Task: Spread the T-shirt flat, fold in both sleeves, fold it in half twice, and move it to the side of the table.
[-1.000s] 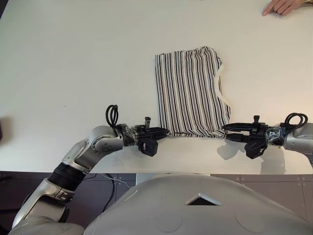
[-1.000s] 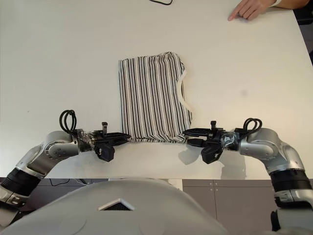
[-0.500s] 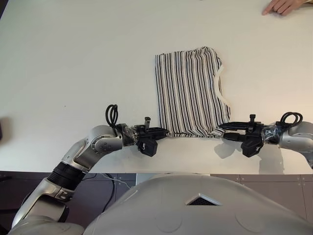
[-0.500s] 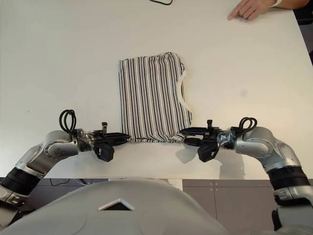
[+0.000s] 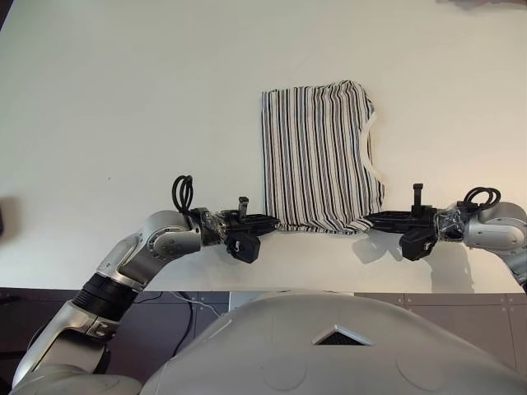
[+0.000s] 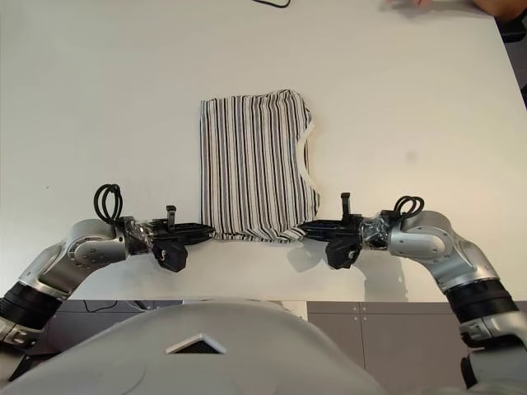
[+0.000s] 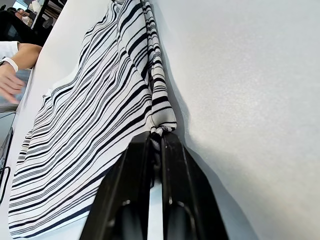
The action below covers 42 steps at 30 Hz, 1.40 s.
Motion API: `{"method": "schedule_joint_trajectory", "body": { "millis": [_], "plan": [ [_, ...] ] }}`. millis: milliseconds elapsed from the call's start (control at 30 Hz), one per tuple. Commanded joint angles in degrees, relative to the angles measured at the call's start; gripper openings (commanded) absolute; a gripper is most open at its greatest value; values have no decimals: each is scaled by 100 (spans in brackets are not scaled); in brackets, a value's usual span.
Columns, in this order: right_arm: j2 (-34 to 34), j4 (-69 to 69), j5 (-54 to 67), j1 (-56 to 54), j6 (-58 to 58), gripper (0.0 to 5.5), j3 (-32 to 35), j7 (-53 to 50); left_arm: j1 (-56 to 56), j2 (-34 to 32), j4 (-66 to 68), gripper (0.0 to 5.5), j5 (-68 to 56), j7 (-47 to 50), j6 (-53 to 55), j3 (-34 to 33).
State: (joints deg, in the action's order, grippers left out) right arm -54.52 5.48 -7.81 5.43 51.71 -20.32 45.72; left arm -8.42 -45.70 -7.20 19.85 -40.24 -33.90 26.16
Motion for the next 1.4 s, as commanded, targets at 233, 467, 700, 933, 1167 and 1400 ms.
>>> {"method": "schedule_joint_trajectory", "body": {
  "millis": [233, 467, 700, 933, 1167, 1400],
  "plan": [
    [-1433, -2071, 2022, 1368, -1107, 10, 900, 598, -1805, -758, -2030, 10, -1342, -100, 811, -1195],
    [-2118, -3267, 4219, 1127, -3622, 10, 1870, 1053, -2177, -639, -3311, 10, -2831, -99, 2224, -1934],
    [-161, -1479, 3925, -2287, -6076, 10, 473, 1656, 64, -199, -2210, 10, -3873, -762, 3846, -1591],
    [1367, 1338, 2743, -3749, -6171, 10, -32, 2074, 2229, 844, 544, 10, -4021, -1490, 4257, -1406],
    [2124, 2944, 1850, -4142, -5551, 10, -117, 2275, 3141, 1523, 2860, 10, -3333, -1926, 3562, -1146],
    [2660, 3954, 1256, -4394, -5076, 38, 69, 1761, 3634, 2217, 4502, 51, -2781, -1294, 2852, -1337]
  ]
}}
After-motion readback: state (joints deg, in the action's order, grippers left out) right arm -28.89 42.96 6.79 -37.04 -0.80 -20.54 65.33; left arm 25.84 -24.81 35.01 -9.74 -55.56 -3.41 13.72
